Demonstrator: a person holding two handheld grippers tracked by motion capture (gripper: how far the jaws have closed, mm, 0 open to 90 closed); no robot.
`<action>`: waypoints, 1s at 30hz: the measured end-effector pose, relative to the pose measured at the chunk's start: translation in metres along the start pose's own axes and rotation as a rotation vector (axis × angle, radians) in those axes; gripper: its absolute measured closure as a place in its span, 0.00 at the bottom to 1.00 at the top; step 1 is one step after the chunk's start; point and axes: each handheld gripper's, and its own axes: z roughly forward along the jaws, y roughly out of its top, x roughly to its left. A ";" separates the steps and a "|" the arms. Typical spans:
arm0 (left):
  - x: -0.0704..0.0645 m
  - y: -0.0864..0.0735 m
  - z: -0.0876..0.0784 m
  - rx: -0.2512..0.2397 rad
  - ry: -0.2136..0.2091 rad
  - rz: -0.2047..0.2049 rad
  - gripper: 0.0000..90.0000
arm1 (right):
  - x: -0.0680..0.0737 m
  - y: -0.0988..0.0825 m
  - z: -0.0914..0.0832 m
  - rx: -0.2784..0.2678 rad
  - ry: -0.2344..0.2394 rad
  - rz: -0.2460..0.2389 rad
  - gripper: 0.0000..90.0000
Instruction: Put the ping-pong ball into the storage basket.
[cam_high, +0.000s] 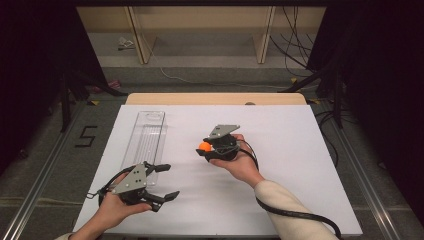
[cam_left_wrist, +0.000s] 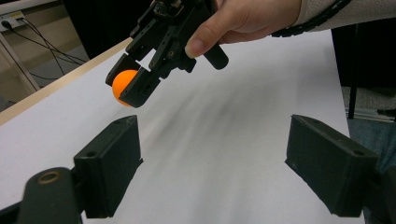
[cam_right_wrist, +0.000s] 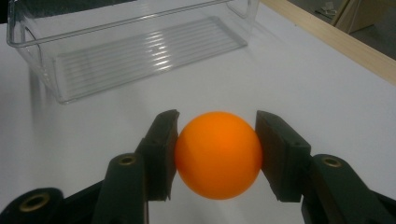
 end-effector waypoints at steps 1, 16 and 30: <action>0.000 0.000 0.000 0.002 -0.002 0.001 0.19 | 0.000 0.001 0.000 0.000 0.000 0.001 0.57; 0.000 -0.001 0.001 0.012 -0.002 0.007 0.19 | 0.001 0.008 0.002 -0.007 -0.002 -0.005 0.57; -0.001 0.000 0.001 0.014 -0.002 0.012 0.19 | -0.001 0.015 0.001 -0.017 -0.009 0.003 0.57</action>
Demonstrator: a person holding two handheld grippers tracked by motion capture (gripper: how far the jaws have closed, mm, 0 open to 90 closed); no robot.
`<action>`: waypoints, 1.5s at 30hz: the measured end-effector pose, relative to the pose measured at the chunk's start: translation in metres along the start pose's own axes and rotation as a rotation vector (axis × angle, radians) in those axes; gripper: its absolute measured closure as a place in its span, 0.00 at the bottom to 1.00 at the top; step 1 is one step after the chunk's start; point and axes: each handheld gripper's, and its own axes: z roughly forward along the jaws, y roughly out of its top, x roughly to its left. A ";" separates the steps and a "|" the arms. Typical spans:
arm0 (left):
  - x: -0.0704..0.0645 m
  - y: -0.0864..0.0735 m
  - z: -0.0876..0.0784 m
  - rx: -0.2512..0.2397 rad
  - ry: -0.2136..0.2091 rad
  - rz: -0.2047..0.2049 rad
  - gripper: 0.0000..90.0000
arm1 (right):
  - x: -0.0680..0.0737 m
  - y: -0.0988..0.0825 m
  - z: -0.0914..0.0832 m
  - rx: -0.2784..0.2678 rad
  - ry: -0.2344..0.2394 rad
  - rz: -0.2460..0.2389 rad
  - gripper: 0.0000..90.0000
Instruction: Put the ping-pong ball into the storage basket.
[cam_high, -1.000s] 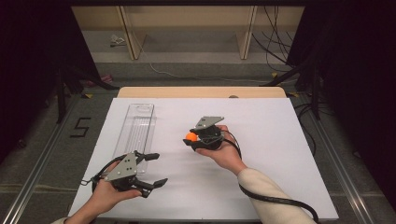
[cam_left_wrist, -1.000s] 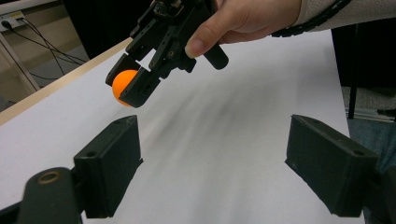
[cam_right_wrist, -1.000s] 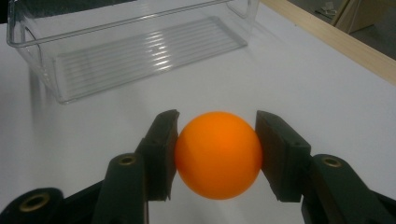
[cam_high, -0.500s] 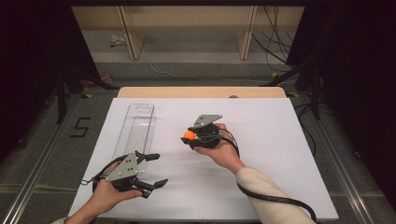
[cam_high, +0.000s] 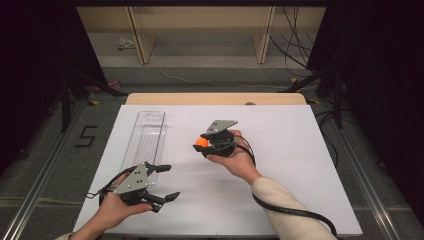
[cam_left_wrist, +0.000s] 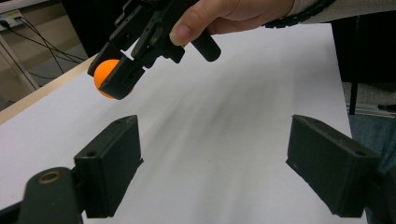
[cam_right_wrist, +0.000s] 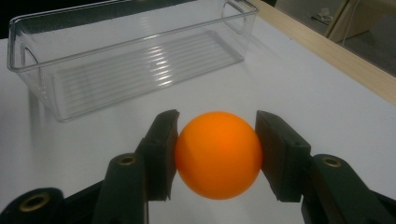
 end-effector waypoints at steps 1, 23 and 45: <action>0.000 0.000 0.000 -0.001 0.000 -0.001 0.19 | 0.000 0.001 0.000 -0.001 0.001 0.003 0.57; 0.000 0.000 0.000 -0.002 -0.004 0.006 0.19 | 0.002 0.013 0.007 -0.007 0.003 0.001 0.57; -0.001 0.000 0.000 0.002 -0.009 0.013 0.19 | 0.002 0.023 0.013 -0.012 0.009 -0.004 0.57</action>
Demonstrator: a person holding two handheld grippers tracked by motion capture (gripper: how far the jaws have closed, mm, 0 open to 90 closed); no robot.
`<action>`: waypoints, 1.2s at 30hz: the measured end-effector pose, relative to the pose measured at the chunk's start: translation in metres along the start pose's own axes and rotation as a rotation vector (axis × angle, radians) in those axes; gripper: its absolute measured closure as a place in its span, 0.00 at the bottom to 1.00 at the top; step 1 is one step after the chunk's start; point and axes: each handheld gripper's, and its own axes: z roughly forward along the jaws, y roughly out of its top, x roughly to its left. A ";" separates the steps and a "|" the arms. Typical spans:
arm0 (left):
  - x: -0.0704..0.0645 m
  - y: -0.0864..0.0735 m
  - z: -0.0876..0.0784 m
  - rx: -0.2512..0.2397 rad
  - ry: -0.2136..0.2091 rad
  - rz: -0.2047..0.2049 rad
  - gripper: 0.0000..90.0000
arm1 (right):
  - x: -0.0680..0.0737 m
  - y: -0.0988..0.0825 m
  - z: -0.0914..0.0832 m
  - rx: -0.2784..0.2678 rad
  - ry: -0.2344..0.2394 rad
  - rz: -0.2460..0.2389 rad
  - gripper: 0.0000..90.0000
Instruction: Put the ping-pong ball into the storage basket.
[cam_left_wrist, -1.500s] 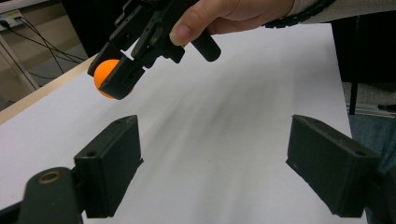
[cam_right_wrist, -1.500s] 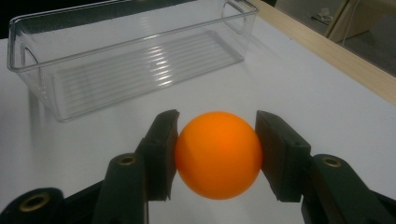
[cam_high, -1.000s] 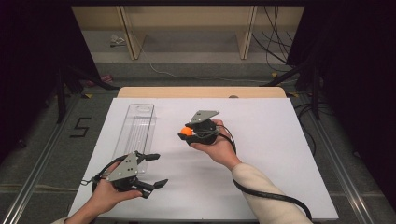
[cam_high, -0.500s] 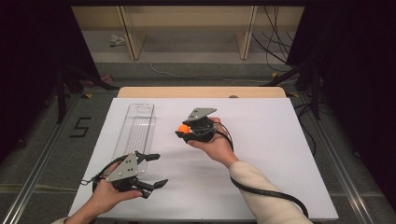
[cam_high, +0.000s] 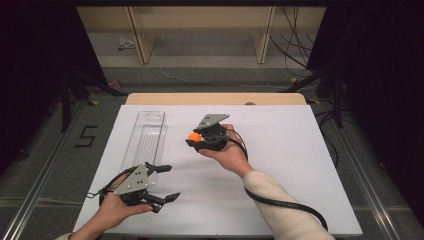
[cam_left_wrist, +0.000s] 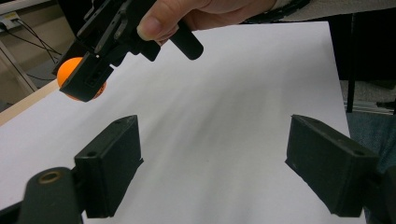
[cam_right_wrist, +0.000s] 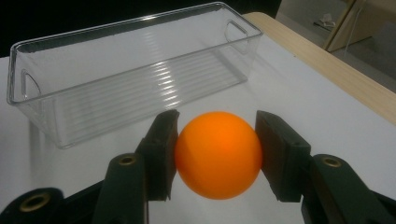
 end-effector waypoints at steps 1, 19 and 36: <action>0.000 0.000 0.000 0.000 0.000 0.000 0.19 | 0.000 0.000 0.000 0.002 0.000 -0.001 0.57; -0.001 0.000 0.000 0.003 -0.002 0.002 0.19 | 0.001 0.011 0.006 -0.006 0.007 -0.013 0.57; -0.001 0.000 0.001 0.003 -0.005 0.003 0.19 | 0.006 0.019 0.012 0.001 0.016 -0.029 0.57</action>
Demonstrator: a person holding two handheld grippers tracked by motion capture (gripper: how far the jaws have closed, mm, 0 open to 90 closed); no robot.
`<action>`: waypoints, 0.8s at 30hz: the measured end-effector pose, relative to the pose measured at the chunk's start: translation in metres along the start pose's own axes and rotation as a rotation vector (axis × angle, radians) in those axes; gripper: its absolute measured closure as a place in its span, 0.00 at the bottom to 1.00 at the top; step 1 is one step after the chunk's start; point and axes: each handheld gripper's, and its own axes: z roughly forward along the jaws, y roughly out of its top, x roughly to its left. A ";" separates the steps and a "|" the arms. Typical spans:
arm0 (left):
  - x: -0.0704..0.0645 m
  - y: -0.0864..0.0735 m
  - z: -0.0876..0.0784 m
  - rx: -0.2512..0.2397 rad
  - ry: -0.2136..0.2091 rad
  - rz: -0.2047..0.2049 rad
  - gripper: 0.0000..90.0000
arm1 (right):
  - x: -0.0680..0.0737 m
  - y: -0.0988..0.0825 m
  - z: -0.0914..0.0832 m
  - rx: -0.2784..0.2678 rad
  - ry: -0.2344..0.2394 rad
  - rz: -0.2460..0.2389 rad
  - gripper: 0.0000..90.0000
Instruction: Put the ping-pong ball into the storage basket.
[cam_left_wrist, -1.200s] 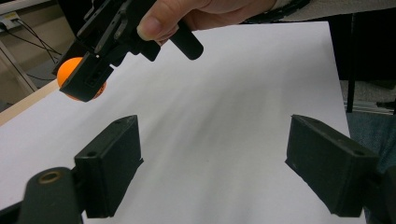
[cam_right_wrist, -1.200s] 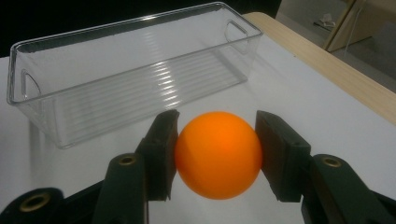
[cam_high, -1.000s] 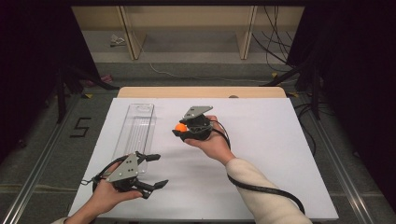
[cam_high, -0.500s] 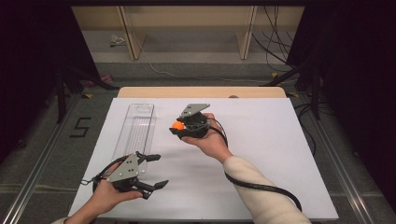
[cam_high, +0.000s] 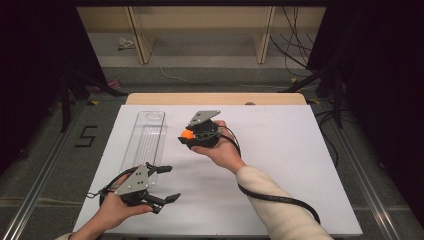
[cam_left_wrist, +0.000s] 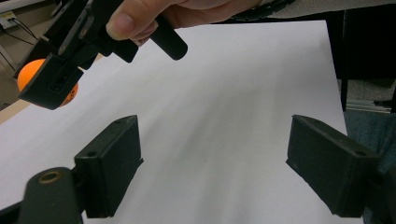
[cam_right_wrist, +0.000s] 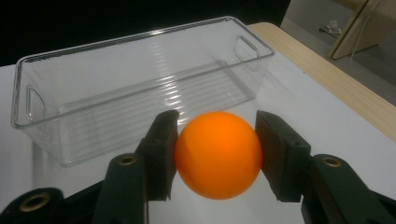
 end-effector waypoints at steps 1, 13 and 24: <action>0.000 0.000 0.000 0.000 0.000 0.000 0.19 | 0.000 0.000 0.000 0.000 0.001 -0.002 0.57; 0.000 0.000 0.001 0.006 -0.006 0.000 0.19 | 0.002 0.007 0.005 -0.003 0.006 -0.013 0.57; -0.001 0.000 0.001 0.009 -0.010 0.001 0.19 | 0.002 0.013 0.008 -0.006 0.008 -0.014 0.57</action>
